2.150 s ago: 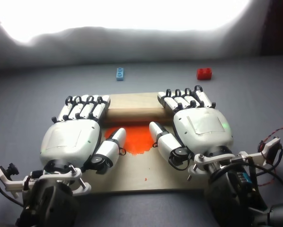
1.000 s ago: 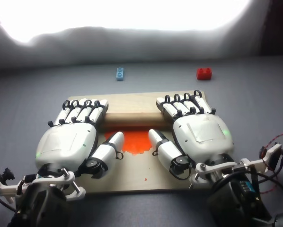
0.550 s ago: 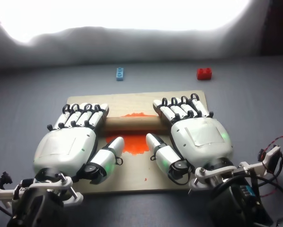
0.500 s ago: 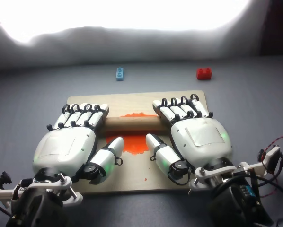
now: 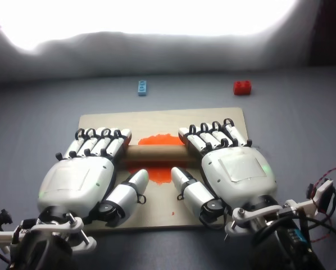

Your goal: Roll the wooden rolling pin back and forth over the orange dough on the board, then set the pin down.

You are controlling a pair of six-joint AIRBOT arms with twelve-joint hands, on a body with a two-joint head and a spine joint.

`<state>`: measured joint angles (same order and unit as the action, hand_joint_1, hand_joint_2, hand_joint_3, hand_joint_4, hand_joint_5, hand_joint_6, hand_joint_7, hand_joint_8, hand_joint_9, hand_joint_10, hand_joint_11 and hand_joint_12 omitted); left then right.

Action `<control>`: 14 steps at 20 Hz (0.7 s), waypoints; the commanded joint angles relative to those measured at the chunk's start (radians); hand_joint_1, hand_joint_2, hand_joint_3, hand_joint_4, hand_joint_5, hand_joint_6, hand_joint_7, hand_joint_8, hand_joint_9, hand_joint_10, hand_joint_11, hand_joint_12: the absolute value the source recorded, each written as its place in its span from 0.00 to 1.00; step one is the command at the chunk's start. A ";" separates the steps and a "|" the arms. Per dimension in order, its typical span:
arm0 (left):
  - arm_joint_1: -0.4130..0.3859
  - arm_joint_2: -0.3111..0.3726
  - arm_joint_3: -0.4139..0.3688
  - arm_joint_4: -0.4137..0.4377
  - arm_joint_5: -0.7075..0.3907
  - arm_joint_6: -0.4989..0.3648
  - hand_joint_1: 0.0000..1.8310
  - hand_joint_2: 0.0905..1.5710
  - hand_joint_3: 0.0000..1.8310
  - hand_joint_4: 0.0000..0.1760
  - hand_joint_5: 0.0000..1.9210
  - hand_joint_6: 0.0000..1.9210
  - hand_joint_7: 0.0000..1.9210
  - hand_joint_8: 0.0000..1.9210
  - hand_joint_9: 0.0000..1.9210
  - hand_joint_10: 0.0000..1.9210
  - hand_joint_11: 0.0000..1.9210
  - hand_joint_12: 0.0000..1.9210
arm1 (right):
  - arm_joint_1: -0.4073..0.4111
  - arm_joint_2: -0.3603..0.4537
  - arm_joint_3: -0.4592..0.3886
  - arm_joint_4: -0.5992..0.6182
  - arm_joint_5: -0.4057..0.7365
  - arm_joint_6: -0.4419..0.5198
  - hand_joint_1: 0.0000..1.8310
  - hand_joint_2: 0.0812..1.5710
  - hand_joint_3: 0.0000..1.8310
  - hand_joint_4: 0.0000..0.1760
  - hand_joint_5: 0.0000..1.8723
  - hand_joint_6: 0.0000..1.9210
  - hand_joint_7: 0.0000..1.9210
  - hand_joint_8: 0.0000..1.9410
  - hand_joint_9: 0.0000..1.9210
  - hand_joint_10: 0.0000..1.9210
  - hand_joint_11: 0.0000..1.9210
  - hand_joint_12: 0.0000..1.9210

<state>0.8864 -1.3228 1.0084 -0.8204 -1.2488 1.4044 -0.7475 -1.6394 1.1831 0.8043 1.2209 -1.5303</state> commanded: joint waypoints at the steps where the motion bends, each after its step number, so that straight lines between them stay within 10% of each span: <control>1: 0.009 0.002 -0.004 0.030 -0.038 -0.007 0.00 0.98 0.00 0.00 0.09 0.00 0.12 0.00 0.09 0.00 0.00 0.11 | -0.013 -0.003 -0.011 -0.027 0.009 0.003 0.00 1.00 0.01 0.00 0.18 0.01 0.20 0.01 0.18 0.01 0.00 0.47; 14: 0.033 0.028 -0.045 0.056 -0.055 -0.025 0.00 0.98 0.00 0.00 0.09 0.00 0.12 0.00 0.09 0.00 0.00 0.12 | -0.017 0.003 -0.046 -0.041 0.026 -0.008 0.00 1.00 0.01 0.00 0.18 0.01 0.20 0.00 0.19 0.01 0.00 0.46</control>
<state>0.9146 -1.2957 0.9634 -0.7918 -1.2560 1.3846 -0.7528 -1.6344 1.1412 0.7952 1.2270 -1.5425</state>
